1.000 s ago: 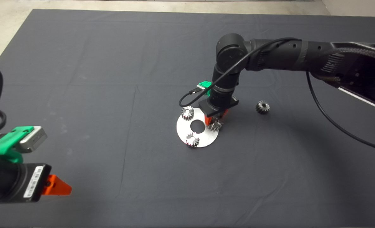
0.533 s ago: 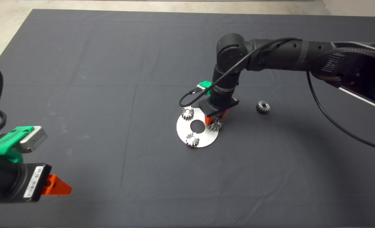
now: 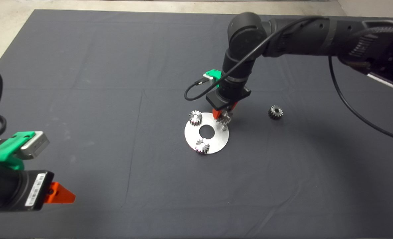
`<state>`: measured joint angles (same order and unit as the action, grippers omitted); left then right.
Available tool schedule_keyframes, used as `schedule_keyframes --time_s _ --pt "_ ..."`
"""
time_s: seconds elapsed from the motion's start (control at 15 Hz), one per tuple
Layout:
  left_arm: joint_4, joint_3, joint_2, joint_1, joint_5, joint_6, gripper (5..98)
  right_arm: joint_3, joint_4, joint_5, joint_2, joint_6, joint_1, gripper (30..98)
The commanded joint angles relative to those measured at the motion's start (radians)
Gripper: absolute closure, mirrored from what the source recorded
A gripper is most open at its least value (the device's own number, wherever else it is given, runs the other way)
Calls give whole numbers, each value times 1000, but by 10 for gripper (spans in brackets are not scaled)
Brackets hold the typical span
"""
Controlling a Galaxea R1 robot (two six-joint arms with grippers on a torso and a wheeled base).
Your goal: Remove an incorrectly installed larger gear and replace it with the correct smaller gear
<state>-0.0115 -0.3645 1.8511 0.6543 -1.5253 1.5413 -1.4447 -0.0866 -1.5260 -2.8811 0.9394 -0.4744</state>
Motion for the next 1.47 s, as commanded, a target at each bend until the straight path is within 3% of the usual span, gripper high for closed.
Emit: schedule_keyframes --time_s 0.0,0.07,0.2,0.4,0.53,0.67,0.93,1.4 --pt "-13 -2 -2 3 -67 8 242 39 91 -69 92 4 -160 854" --pt "-12 -2 -2 4 -67 8 242 60 107 -69 135 4 -198 854" --pt "-12 0 -2 2 -67 8 242 69 105 -71 262 4 -203 856" --pt "-13 1 0 2 -67 8 242 126 90 -80 530 -23 -90 857" --pt "-15 -2 1 -7 -65 8 242 144 51 -83 699 -80 -41 859" --pt "-35 -3 17 -28 -67 7 242 159 28 -83 821 -106 10 861" --pt "-39 -14 43 -38 -66 8 242 219 -7 -83 907 -108 77 861" --pt "-39 -5 41 -38 -67 8 242 273 -28 -83 889 -93 77 858"
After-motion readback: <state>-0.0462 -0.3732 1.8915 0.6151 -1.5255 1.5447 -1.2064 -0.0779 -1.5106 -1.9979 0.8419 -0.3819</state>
